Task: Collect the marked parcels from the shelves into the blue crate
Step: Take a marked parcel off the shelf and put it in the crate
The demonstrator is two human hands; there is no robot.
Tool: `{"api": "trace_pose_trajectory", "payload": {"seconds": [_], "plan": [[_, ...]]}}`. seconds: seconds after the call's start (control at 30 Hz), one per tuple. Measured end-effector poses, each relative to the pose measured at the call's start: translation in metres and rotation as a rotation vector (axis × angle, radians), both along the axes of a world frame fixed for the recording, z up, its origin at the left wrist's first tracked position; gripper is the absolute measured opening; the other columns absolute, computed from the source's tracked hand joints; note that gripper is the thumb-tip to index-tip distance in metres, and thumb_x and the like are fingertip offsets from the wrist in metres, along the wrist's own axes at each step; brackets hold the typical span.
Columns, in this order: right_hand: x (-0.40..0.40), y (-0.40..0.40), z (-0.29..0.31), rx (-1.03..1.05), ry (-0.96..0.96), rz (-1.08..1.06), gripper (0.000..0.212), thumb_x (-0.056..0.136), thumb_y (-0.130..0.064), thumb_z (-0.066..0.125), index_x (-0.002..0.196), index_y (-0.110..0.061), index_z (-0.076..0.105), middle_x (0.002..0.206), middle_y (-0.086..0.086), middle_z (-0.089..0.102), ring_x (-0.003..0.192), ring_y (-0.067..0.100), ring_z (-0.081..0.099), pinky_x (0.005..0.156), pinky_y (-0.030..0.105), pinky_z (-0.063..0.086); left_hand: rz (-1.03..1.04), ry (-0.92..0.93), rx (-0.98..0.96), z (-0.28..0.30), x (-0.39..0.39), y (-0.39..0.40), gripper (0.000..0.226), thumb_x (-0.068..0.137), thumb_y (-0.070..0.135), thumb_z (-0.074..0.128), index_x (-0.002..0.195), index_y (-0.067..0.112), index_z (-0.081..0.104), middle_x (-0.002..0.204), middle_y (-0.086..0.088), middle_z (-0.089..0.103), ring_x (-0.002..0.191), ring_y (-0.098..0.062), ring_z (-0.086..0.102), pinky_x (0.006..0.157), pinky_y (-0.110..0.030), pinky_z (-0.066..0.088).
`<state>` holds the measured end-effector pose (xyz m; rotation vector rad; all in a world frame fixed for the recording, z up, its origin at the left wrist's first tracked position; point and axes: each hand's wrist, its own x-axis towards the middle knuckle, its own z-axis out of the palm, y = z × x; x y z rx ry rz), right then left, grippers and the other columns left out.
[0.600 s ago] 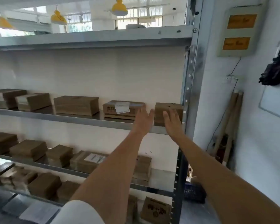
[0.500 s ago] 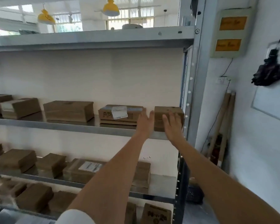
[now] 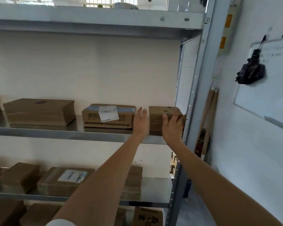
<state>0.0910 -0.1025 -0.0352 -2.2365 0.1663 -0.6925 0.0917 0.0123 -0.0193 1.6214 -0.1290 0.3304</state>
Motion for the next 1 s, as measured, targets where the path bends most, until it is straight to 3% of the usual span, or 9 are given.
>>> {"api": "trace_pose_trajectory", "payload": {"seconds": [0.07,0.13,0.33,0.5,0.6,0.7,0.83,0.93,1.0], "plan": [[0.004,0.0,0.0,0.062,0.026,0.023,0.066,0.101,-0.047,0.029,0.153,-0.012,0.008,0.158,0.023,0.01,0.143,0.041,0.021,0.114,0.057,0.025,-0.052,0.054,-0.006,0.0,0.005,0.001,0.043,0.104,0.043,0.022,0.133,0.025,0.047,0.128,0.005,0.047,0.119,-0.008,0.037,0.101,-0.022,0.023],[0.006,0.001,-0.003,0.085,0.0,0.068,0.064,0.102,-0.045,0.03,0.153,-0.013,0.009,0.159,0.019,0.012,0.143,0.038,0.021,0.114,0.057,0.024,-0.081,0.136,0.002,-0.001,0.009,0.0,0.037,0.103,0.045,0.023,0.117,0.028,0.053,0.123,-0.002,0.055,0.113,-0.015,0.046,0.107,-0.033,0.035],[0.007,-0.001,-0.008,0.356,-0.03,0.171,0.069,0.101,-0.038,0.042,0.154,-0.014,0.006,0.152,0.014,0.03,0.137,0.031,0.035,0.113,0.05,0.033,-0.027,0.177,0.046,-0.003,0.01,0.002,0.05,0.103,0.042,0.021,0.139,0.013,0.041,0.141,-0.008,0.044,0.127,-0.023,0.041,0.107,-0.033,0.027],[0.006,-0.009,-0.007,0.403,-0.007,0.178,0.06,0.097,-0.048,0.046,0.143,-0.012,0.032,0.135,0.01,0.048,0.124,0.027,0.049,0.106,0.045,0.043,0.075,0.16,-0.173,0.001,0.007,0.007,0.044,0.1,0.041,0.035,0.135,0.016,0.044,0.13,-0.009,0.053,0.12,-0.026,0.05,0.108,-0.046,0.038],[-0.001,-0.01,-0.006,0.297,-0.162,0.194,0.062,0.092,-0.055,0.051,0.142,-0.022,0.035,0.135,0.003,0.045,0.118,0.018,0.048,0.097,0.035,0.044,0.087,0.044,-0.236,0.0,0.004,0.012,0.031,0.099,0.03,0.036,0.107,0.01,0.058,0.104,-0.005,0.058,0.1,-0.02,0.053,0.1,-0.041,0.041],[-0.007,-0.005,0.001,0.377,-0.274,0.222,0.06,0.094,-0.053,0.05,0.146,-0.026,0.033,0.14,0.001,0.038,0.118,0.011,0.044,0.092,0.025,0.037,0.078,0.009,-0.439,0.005,-0.006,0.014,0.029,0.098,0.019,0.039,0.075,0.016,0.056,0.081,-0.001,0.054,0.084,-0.018,0.049,0.085,-0.033,0.039],[-0.011,-0.001,0.014,0.512,-0.25,0.294,0.057,0.095,-0.053,0.049,0.144,-0.027,0.038,0.124,-0.007,0.055,0.106,0.006,0.056,0.084,0.019,0.045,0.026,-0.077,-0.488,0.018,-0.009,0.018,0.031,0.101,0.023,0.04,0.096,0.006,0.065,0.111,-0.018,0.064,0.104,-0.029,0.061,0.085,-0.034,0.052],[-0.013,-0.001,0.011,0.57,-0.205,0.294,0.047,0.094,-0.049,0.054,0.129,-0.021,0.04,0.112,-0.005,0.059,0.091,-0.001,0.057,0.066,0.008,0.046,0.068,-0.13,-0.307,0.027,-0.009,0.02,0.031,0.101,0.03,0.036,0.081,0.011,0.052,0.099,-0.02,0.056,0.088,-0.025,0.058,0.061,-0.018,0.046],[-0.015,0.001,0.009,0.575,-0.21,0.29,0.035,0.094,-0.045,0.055,0.118,-0.024,0.04,0.107,-0.006,0.059,0.091,-0.001,0.057,0.061,0.007,0.046,0.086,-0.117,-0.246,0.029,-0.006,0.02,0.032,0.101,0.033,0.036,0.084,0.011,0.05,0.101,-0.018,0.054,0.085,-0.019,0.056,0.056,-0.013,0.044]]}}
